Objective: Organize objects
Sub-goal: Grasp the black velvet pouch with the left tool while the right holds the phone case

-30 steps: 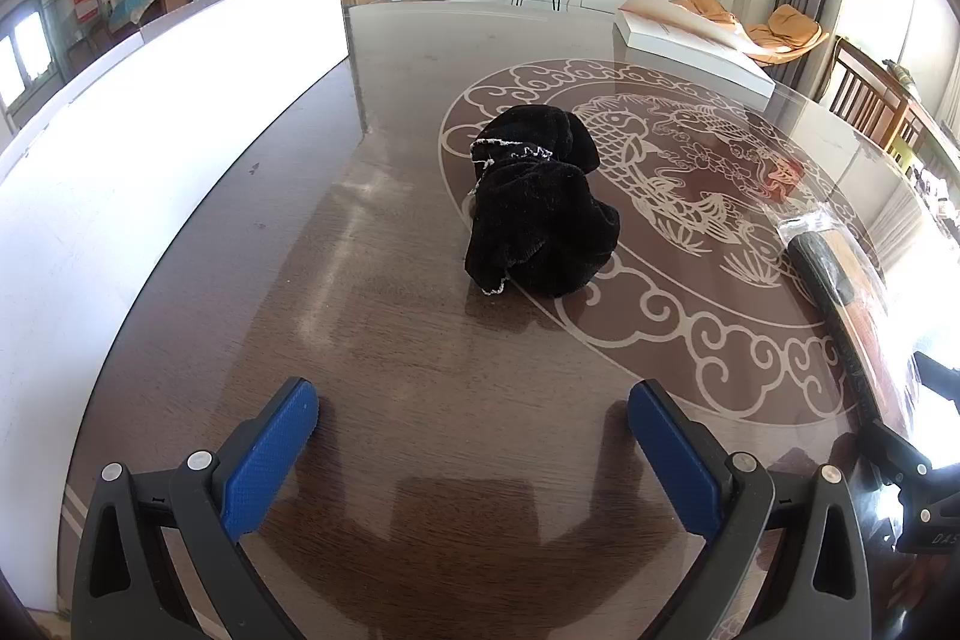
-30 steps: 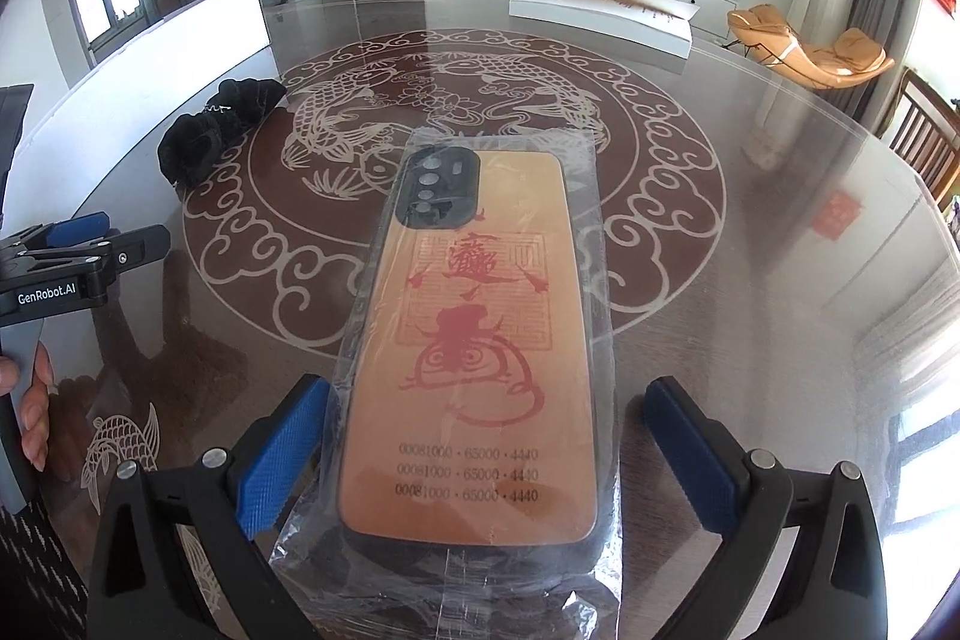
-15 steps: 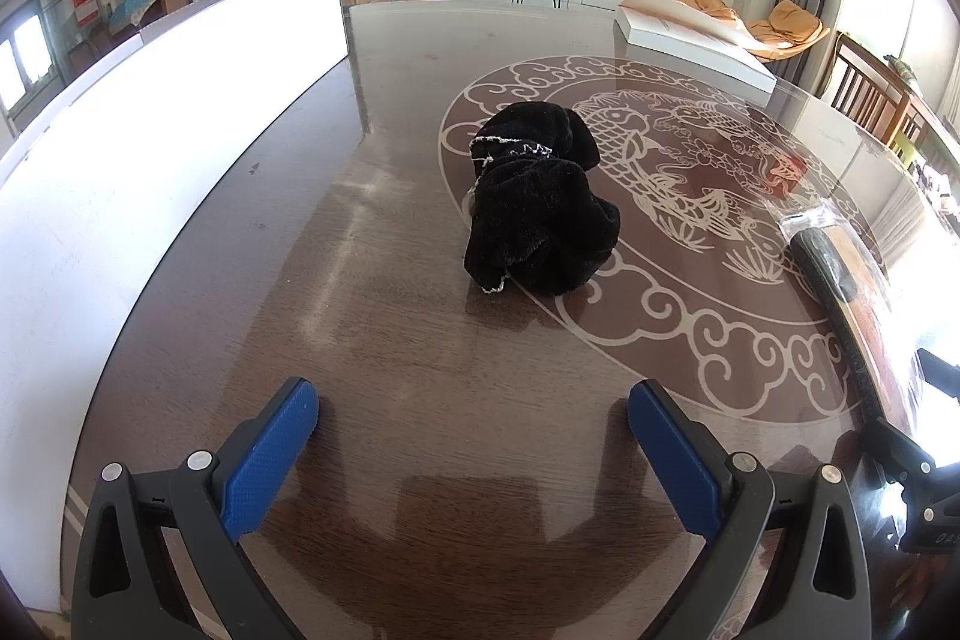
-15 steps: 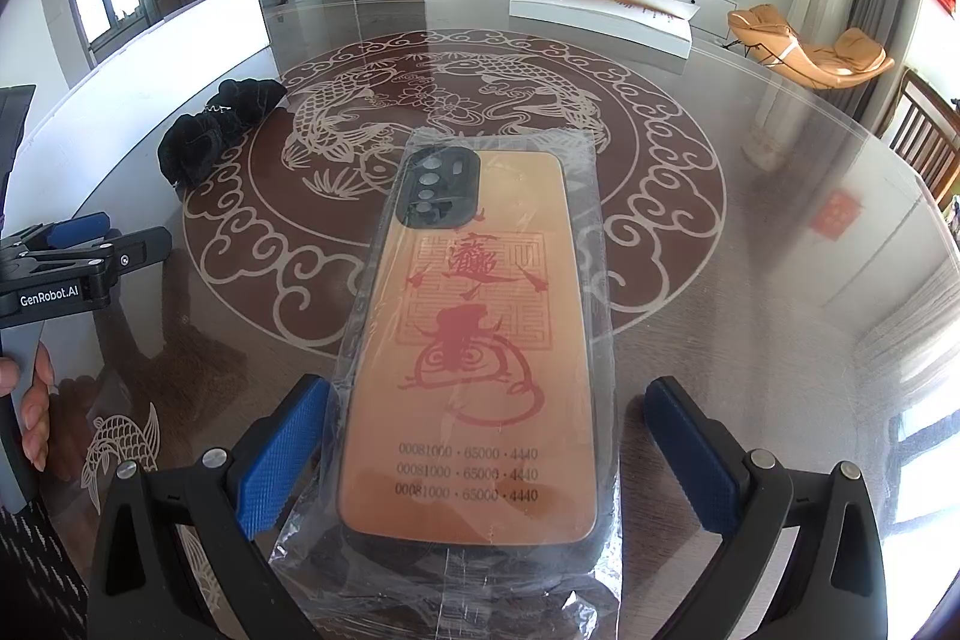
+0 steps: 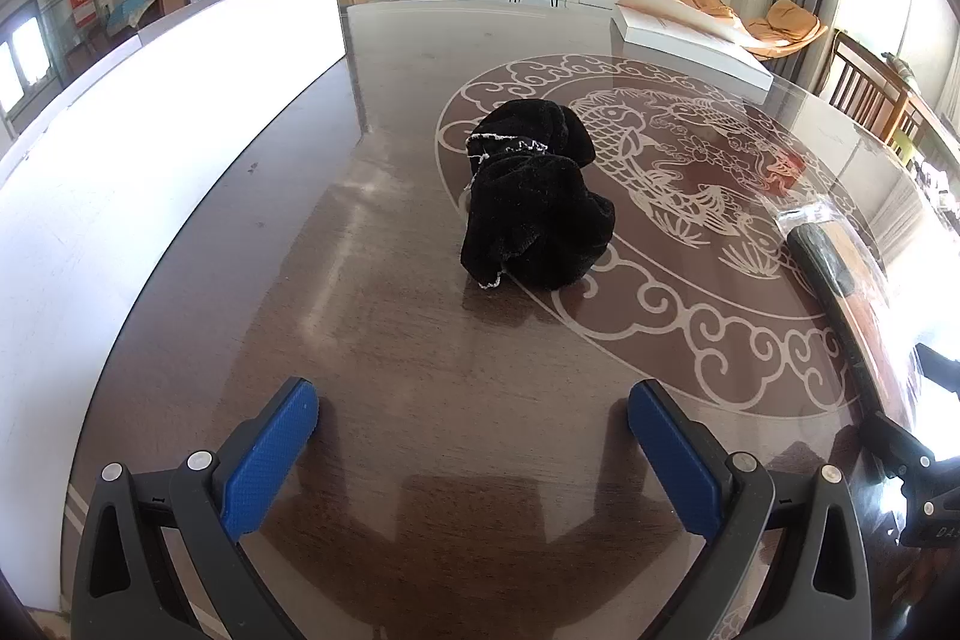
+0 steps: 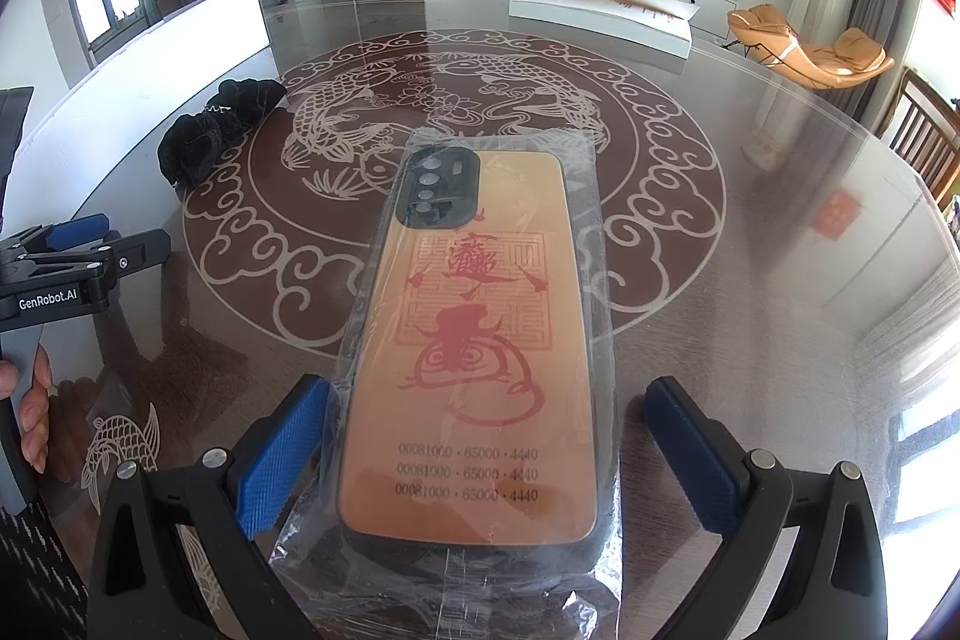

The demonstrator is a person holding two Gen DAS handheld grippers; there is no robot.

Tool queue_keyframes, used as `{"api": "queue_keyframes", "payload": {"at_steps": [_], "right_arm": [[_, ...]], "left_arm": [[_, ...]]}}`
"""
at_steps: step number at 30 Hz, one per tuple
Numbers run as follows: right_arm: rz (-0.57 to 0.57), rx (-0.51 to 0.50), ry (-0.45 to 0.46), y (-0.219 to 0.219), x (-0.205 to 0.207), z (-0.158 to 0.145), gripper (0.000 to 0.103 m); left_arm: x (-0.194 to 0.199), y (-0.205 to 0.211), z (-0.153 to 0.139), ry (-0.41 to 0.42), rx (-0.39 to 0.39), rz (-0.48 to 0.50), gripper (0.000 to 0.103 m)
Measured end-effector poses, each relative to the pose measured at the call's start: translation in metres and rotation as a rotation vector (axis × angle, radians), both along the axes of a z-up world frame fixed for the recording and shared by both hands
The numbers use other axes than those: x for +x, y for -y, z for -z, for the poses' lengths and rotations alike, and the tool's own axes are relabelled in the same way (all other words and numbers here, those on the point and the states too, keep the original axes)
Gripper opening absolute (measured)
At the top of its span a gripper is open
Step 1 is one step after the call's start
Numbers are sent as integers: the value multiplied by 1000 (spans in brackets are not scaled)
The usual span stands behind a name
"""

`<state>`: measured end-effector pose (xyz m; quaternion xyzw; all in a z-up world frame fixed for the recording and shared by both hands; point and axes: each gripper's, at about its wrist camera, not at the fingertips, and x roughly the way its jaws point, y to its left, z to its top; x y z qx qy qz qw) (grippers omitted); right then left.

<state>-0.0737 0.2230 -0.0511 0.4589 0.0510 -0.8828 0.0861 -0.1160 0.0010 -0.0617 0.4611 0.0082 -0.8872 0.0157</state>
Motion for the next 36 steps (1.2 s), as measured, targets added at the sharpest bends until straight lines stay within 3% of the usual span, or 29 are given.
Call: {"api": "queue_keyframes", "payload": {"at_steps": [4,10,13,14,15,17,19,22,25,26,27,28,36], "right_arm": [[0,0,0,0,0,0,103],[0,0,0,0,0,0,103],[1,-3,-1,0,0,0,103],[4,-3,-1,-1,0,0,103],[7,-5,-2,-2,1,0,103],[13,-13,-5,-3,1,-1,103],[15,-26,-7,-5,2,-2,103],[17,-40,-10,-6,2,-2,103],[19,-37,-10,-5,1,-2,103],[19,-32,-9,-5,1,-2,103],[18,-25,-8,-4,0,-1,103],[18,-15,-6,-3,-1,-1,103],[15,-1,-4,0,-1,1,103]], "left_arm": [[-13,-6,0,18,0,67,103],[-88,-14,-2,129,-3,96,103],[-114,-24,-2,146,-10,148,103],[-116,-26,-4,123,-13,162,92],[-114,-28,-8,87,-16,175,66],[-106,-29,-12,63,-20,186,35],[-90,-30,-12,56,-34,186,35],[-46,-20,-13,46,10,129,34],[-2,-12,-12,31,25,53,42],[8,-11,-11,23,24,35,62],[13,-11,-7,32,19,22,93],[14,-11,-2,46,17,13,103],[16,-11,1,12,-3,12,103]]}}
